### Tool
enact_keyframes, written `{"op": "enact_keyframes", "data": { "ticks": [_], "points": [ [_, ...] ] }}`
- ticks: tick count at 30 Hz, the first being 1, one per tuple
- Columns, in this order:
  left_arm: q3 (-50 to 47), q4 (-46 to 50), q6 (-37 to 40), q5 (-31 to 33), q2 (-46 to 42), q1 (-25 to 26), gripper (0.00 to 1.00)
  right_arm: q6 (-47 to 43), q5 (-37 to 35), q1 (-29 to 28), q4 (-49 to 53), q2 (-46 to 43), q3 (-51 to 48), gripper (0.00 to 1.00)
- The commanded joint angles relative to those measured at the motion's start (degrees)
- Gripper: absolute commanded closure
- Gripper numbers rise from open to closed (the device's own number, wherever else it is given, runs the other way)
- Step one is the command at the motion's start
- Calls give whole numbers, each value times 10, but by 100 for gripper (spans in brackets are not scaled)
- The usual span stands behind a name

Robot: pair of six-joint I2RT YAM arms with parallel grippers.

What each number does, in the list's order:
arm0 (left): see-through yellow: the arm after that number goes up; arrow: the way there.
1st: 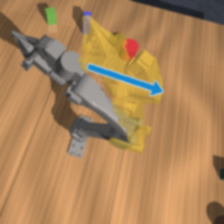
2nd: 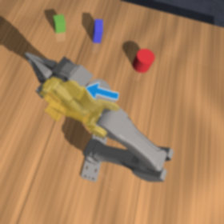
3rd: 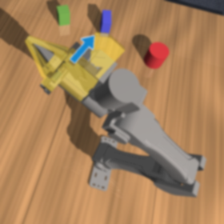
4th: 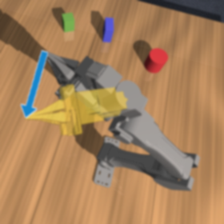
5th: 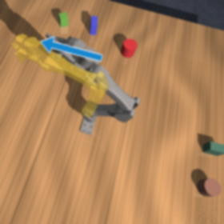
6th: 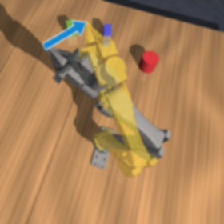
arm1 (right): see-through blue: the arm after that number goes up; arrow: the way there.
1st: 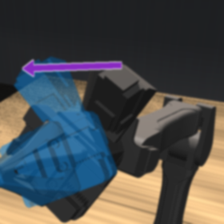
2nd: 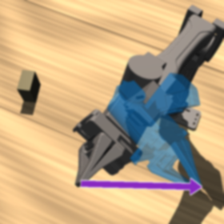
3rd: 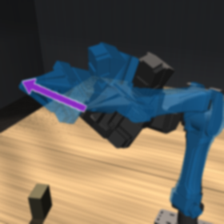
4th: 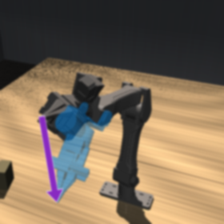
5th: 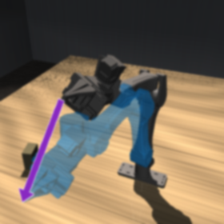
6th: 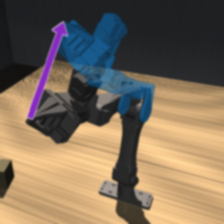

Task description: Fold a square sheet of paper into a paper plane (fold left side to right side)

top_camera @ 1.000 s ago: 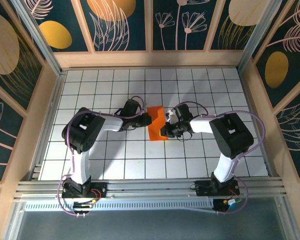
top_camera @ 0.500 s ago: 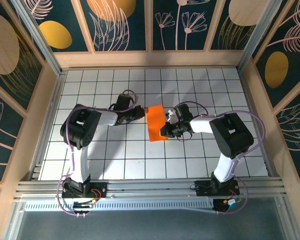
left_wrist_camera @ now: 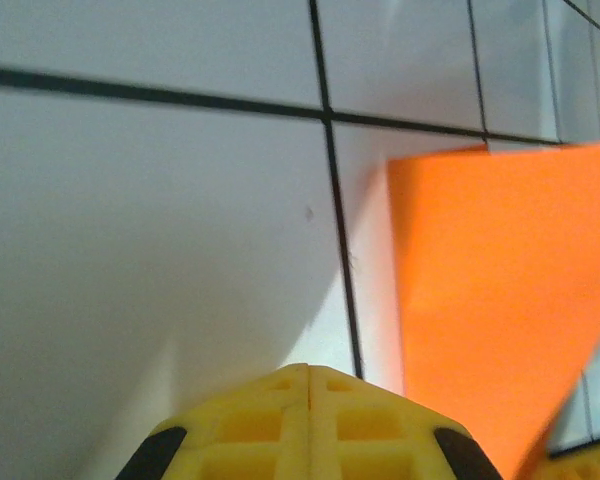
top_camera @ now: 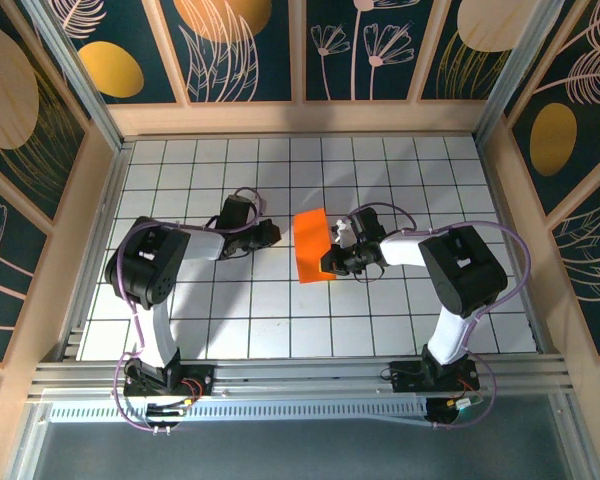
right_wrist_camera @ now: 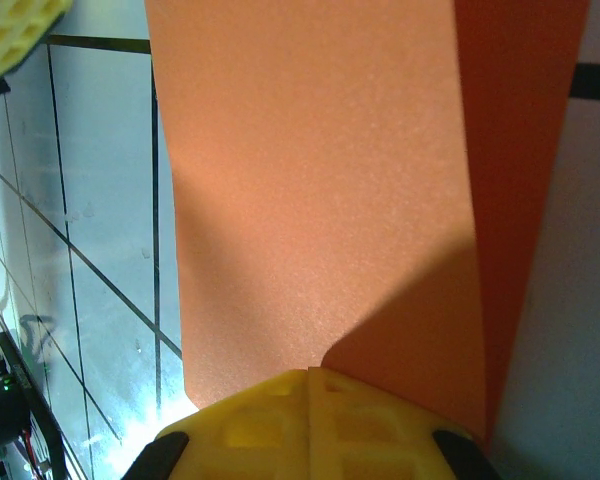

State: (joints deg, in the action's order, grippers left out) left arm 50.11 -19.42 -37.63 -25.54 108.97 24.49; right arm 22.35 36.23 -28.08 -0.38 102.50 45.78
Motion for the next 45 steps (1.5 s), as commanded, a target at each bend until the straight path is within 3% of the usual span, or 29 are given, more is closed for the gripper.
{"op": "enact_keyframes", "data": {
  "ticks": [1, 10, 22, 31, 45],
  "points": [
    [-6, -33, -7, -47, -29, 27, 100, -20, -99, 11, 64, 43, -17, 100],
    [22, -59, -27, -62, 0, 87, 100, -19, -100, 12, 64, 47, -18, 100],
    [24, -79, -39, -59, 41, 88, 100, -21, -107, 12, 69, 51, -16, 100],
    [41, -46, -36, -6, 64, 84, 99, -29, -121, 12, 82, 52, -13, 100],
    [53, -39, -39, 7, 83, 43, 99, -31, -127, 14, 79, 58, -16, 100]
  ]
}}
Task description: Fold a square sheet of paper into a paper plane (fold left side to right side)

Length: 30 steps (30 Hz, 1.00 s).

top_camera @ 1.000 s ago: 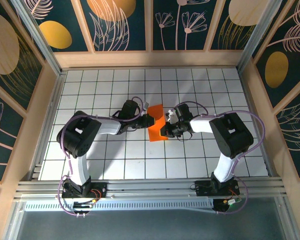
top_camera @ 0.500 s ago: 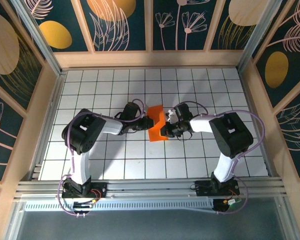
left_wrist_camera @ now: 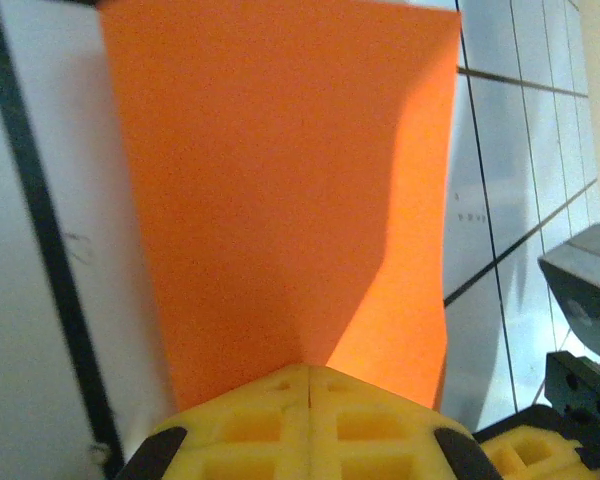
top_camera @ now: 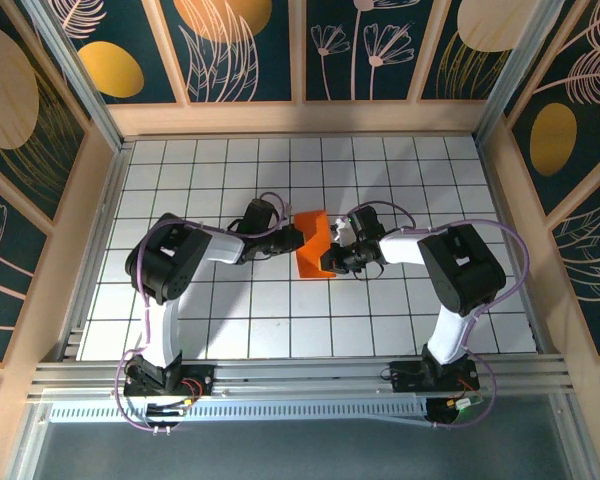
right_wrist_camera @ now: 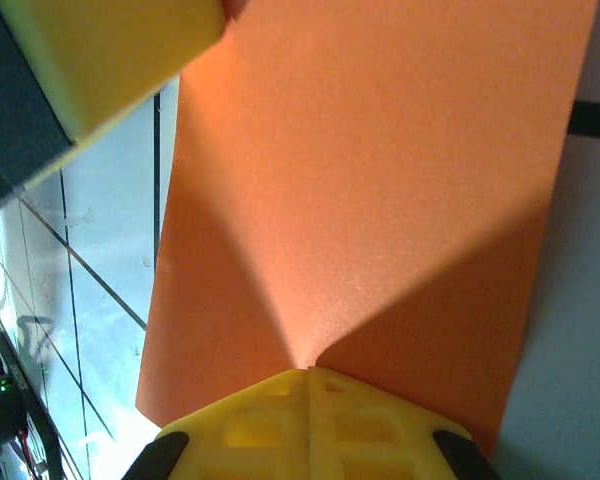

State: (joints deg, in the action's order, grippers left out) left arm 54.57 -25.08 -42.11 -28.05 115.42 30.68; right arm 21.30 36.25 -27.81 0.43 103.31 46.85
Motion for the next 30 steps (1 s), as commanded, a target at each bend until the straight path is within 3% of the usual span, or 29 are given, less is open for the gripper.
{"op": "enact_keyframes", "data": {
  "ticks": [1, 11, 21, 30],
  "points": [
    [8, 19, 8, 33, 17, -19, 98, -21, -126, 11, 70, 49, -27, 100],
    [25, 29, 23, 27, 0, -29, 97, -20, -107, 11, 67, 42, -24, 100],
    [28, -30, 17, -58, 7, -27, 98, -17, -106, 11, 66, 46, -21, 100],
    [69, 3, 36, -37, 52, -27, 98, -16, -108, 12, 67, 47, -22, 100]
  ]
}}
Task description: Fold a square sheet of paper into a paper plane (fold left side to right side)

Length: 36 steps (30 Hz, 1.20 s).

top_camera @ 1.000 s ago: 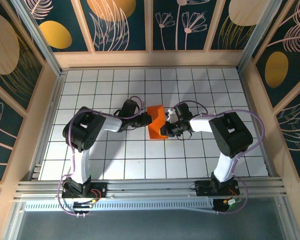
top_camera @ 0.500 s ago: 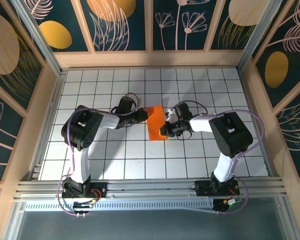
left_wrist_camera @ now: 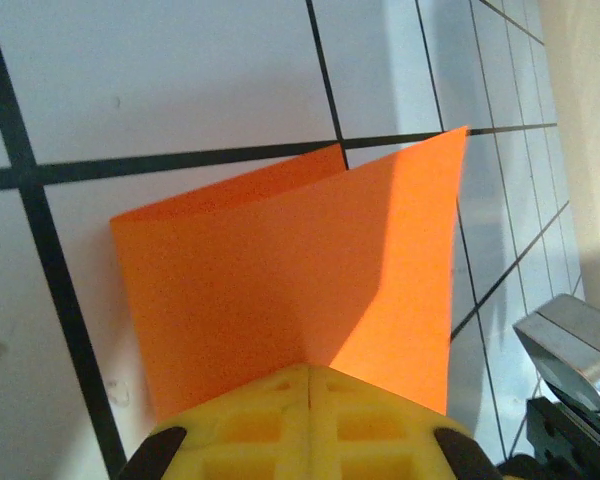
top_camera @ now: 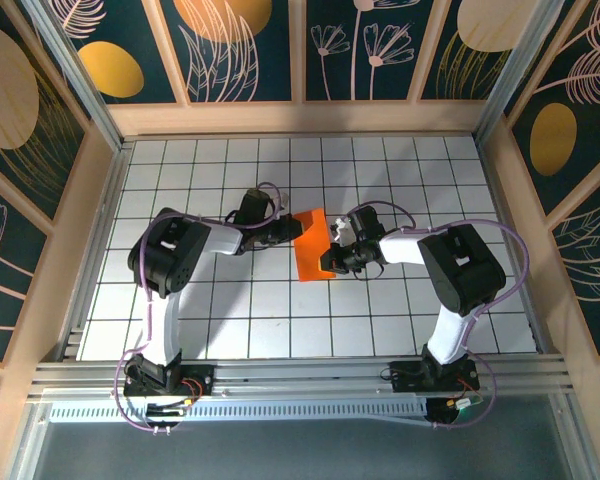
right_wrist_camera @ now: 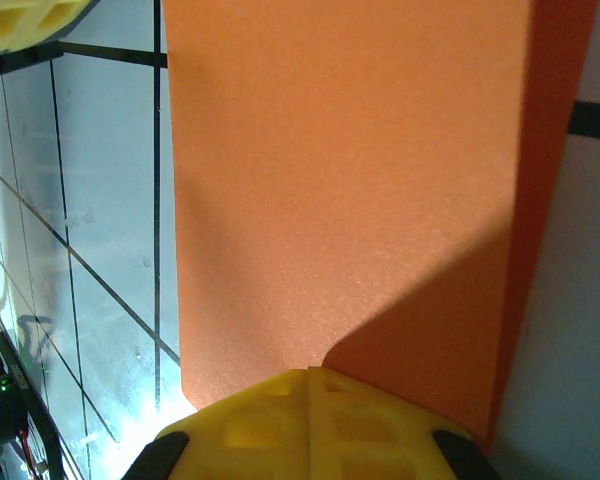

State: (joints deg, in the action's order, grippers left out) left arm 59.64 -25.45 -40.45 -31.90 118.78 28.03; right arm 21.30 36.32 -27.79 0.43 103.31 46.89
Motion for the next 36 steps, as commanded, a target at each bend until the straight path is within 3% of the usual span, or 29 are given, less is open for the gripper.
{"op": "enact_keyframes", "data": {
  "ticks": [1, 10, 36],
  "points": [
    [21, 11, 22, 9, 22, -1, 98, -16, -109, 11, 67, 46, -23, 100],
    [24, 17, 16, 56, 38, -11, 98, -17, -114, 11, 72, 44, -26, 100],
    [120, 90, 41, 91, 106, -64, 98, -18, -112, 13, 70, 48, -28, 100]
  ]
}}
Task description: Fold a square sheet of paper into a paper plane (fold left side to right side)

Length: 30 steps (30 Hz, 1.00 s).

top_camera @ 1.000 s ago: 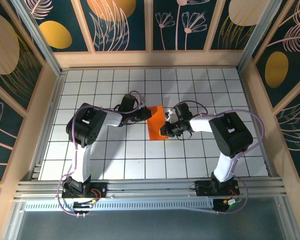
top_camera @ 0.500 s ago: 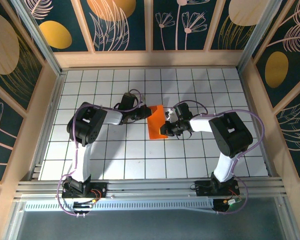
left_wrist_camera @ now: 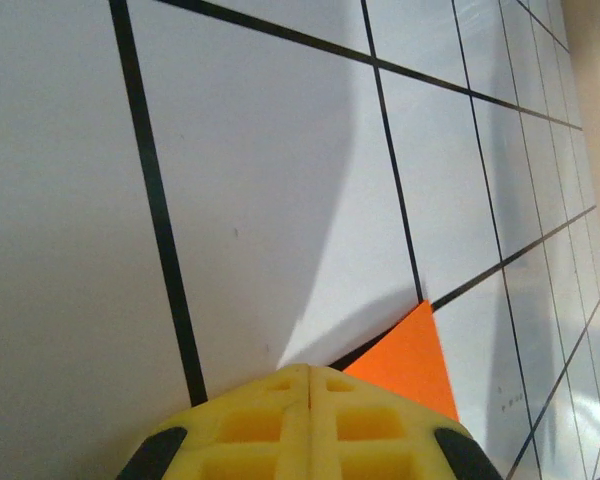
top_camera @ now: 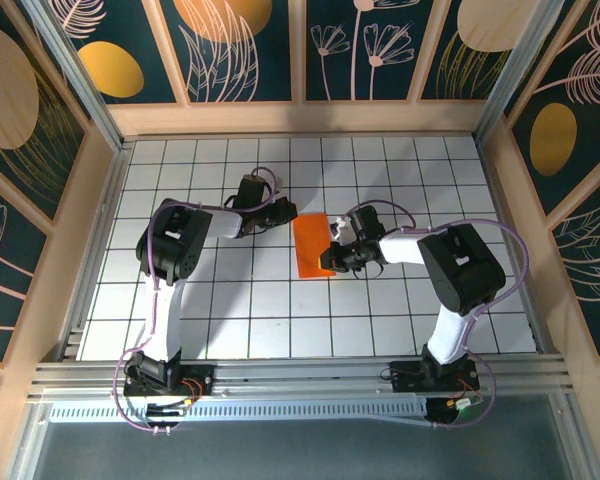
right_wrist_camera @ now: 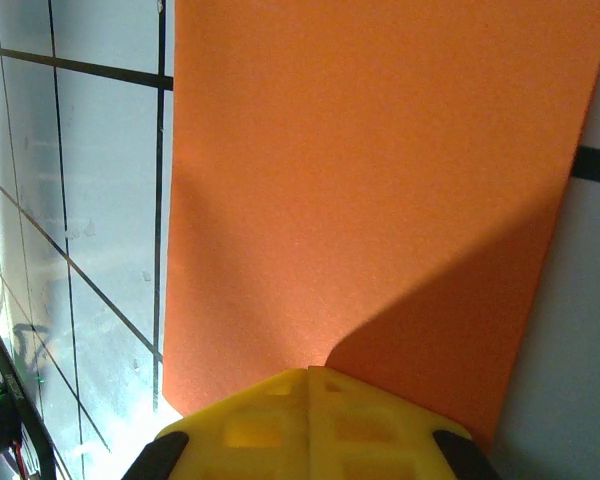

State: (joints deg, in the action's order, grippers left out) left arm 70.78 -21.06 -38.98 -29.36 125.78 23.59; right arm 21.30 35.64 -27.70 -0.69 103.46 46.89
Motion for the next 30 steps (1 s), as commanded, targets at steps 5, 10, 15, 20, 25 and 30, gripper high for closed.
{"op": "enact_keyframes", "data": {
  "ticks": [5, 10, 15, 20, 25, 30],
  "points": [
    [6, 48, 28, 63, 16, -21, 98, -9, -92, 12, 73, 40, -29, 100],
    [-50, 44, 25, 79, -70, -21, 98, 19, -70, 10, 42, 25, -35, 100],
    [-128, 48, 11, 83, -166, -6, 97, 45, -63, 3, 14, 17, -38, 100],
    [-178, 57, -10, 71, -211, 55, 97, 59, -67, -3, 1, 20, -39, 100],
    [-190, 40, -45, 71, -194, 96, 97, 56, -77, -4, 7, 20, -38, 100],
    [-170, 34, -50, 70, -148, 103, 98, 54, -77, -5, 9, 20, -38, 100]
  ]
}}
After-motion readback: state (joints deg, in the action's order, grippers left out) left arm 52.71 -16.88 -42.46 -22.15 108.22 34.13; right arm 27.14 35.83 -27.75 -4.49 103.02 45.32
